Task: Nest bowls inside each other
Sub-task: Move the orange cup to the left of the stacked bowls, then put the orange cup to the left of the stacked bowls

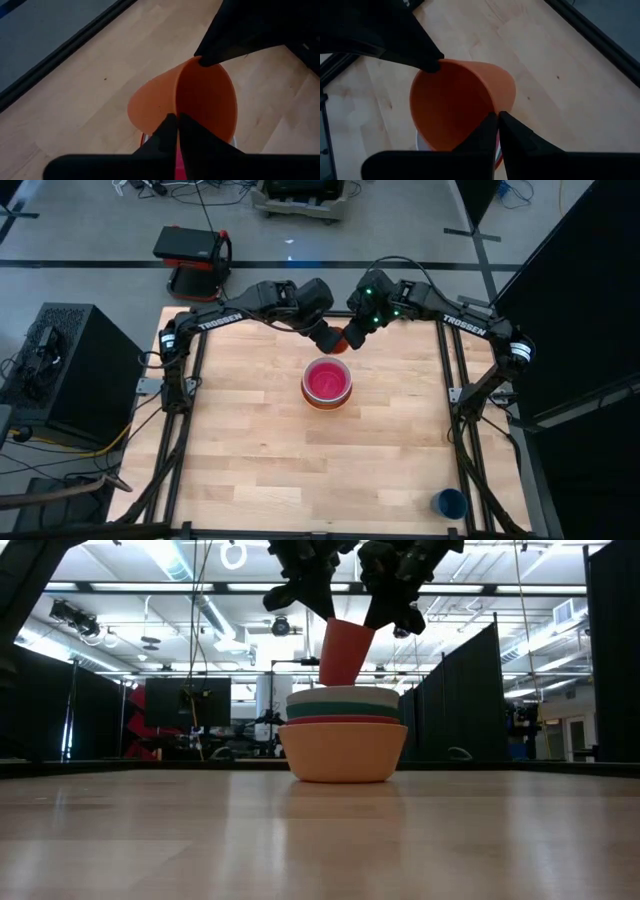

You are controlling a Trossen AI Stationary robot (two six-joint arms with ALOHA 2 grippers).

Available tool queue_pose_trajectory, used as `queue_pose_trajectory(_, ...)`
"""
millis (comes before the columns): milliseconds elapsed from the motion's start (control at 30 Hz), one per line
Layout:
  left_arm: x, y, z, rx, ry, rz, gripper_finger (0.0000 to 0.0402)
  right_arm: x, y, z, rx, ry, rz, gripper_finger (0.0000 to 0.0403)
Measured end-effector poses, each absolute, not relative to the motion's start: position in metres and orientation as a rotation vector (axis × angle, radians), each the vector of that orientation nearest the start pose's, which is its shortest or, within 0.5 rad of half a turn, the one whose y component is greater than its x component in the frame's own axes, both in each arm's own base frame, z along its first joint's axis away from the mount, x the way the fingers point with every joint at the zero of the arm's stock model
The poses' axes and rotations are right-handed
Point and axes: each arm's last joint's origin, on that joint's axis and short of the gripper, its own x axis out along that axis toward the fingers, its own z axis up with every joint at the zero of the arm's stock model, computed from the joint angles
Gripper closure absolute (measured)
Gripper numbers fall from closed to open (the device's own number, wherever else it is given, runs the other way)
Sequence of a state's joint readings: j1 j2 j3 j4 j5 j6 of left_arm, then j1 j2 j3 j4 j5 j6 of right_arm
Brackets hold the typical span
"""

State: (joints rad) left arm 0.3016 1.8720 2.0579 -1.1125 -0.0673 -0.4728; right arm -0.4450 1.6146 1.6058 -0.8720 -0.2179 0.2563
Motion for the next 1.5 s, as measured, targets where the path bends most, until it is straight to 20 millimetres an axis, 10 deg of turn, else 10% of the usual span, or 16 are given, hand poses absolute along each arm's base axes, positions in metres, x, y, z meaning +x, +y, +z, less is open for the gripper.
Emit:
queue_pose_trajectory(733, 0.367, 0.119, 0.383, -0.544, 0.827, 0.557, 0.0401, 0.311, -0.142, 0.354, 0.485, 0.765, -0.318, 0.024)
queue_pose_trajectory(1500, 0.381, 0.075, 0.371, -0.566, 0.965, 0.274, 0.0389, 0.301, -0.161, 0.356, 0.509, 0.734, -0.328, 0.0238)
